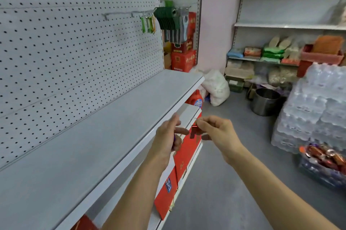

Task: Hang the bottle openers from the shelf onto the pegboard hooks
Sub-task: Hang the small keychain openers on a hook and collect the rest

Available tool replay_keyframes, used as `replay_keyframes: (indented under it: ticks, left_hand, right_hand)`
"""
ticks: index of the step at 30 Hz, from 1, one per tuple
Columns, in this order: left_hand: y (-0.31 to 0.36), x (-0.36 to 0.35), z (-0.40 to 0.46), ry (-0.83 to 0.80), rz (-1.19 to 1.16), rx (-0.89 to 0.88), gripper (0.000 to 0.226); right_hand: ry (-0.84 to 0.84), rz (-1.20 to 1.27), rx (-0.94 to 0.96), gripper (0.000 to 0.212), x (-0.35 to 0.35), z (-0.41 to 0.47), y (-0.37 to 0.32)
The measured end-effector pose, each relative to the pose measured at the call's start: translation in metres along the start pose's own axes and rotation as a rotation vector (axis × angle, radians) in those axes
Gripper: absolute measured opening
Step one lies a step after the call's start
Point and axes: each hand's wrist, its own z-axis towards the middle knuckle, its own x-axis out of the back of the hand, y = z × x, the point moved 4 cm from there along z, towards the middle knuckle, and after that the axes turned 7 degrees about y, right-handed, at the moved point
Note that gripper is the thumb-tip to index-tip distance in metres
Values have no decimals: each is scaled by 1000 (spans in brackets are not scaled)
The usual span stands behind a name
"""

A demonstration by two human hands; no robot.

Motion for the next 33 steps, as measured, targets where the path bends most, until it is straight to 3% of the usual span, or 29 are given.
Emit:
replay_keyframes:
  ticks: [4, 12, 25, 33]
  left_hand:
    - [15, -11, 56, 56, -180, 101, 27]
    - [40, -6, 128, 218, -81, 1, 25]
    - [99, -29, 206, 551, -72, -128, 27]
    - [118, -51, 230, 717, -64, -151, 48]
  right_hand:
    - [-36, 30, 27, 12, -5, 67, -9]
    - [-168, 127, 69, 12, -36, 169, -36]
    - [-477, 261, 259, 13, -81, 334, -138]
    - [-559, 286, 289, 9, -100, 395, -182]
